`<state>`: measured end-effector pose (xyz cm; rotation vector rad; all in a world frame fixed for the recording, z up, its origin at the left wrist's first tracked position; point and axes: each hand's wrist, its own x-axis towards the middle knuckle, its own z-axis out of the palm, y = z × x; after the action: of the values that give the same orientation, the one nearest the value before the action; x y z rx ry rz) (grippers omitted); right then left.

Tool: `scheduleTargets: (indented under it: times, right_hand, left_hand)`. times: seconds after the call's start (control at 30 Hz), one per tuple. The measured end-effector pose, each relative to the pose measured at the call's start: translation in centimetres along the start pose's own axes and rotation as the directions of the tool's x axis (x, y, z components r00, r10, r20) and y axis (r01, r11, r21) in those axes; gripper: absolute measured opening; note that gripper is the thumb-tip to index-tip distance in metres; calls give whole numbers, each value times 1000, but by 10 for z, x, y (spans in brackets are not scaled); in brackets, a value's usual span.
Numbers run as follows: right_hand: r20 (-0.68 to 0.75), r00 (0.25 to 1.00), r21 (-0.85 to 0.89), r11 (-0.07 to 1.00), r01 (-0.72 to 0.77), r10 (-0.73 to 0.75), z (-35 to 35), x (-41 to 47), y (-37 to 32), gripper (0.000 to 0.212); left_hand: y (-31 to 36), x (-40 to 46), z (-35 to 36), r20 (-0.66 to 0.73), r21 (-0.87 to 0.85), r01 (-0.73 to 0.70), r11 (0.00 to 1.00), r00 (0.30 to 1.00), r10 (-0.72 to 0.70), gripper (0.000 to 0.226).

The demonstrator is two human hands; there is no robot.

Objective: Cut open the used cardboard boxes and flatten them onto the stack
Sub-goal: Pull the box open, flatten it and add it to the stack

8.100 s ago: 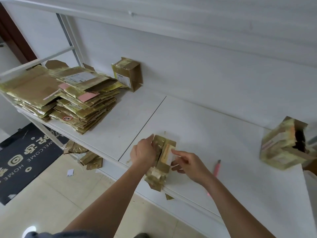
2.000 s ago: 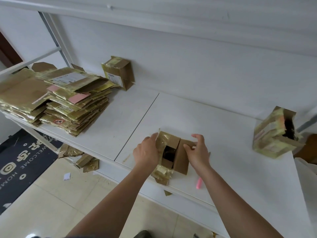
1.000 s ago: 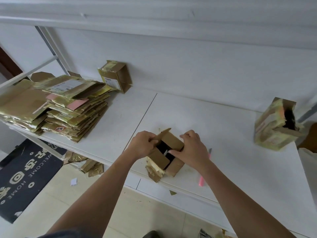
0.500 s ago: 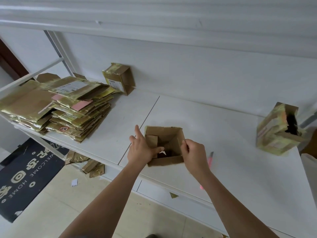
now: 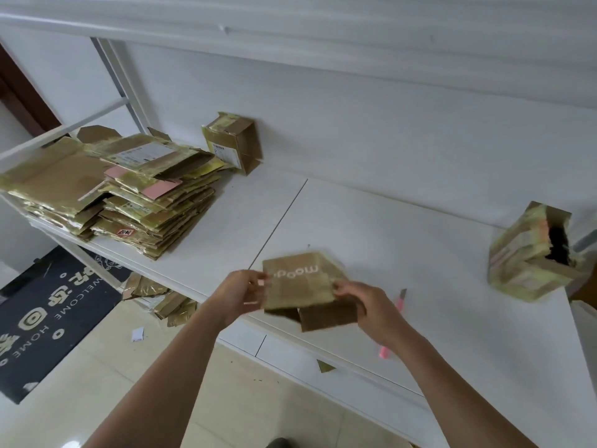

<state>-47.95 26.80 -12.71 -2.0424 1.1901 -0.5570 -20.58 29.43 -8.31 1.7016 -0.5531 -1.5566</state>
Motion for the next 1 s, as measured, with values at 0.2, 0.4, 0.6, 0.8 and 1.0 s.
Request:
scheduleTargets:
  times: [0.2, 0.4, 0.6, 0.8, 1.0]
  right_hand:
    - [207, 967, -177, 978, -109, 145, 38, -8, 11, 63]
    - [167, 963, -381, 915, -136, 213, 47, 12, -2, 48]
    - [-12, 986, -465, 872, -151, 164, 56, 48, -4, 17]
    - [74, 964, -313, 923, -221, 256, 41, 79, 12, 76]
    - [212, 915, -228, 928, -295, 343, 42, 86, 27, 56]
  left_hand:
    - [-51, 27, 2, -239, 430, 34, 902, 968, 77, 55]
    - [-65, 45, 11, -306, 561, 23, 828, 935, 181, 29]
    - [-69, 47, 13, -322, 655, 55, 753, 923, 213, 23]
    - [-61, 54, 18, -281, 772, 8, 636, 901, 330, 19]
    - [-69, 63, 29, 4, 940, -173, 295, 868, 497, 42]
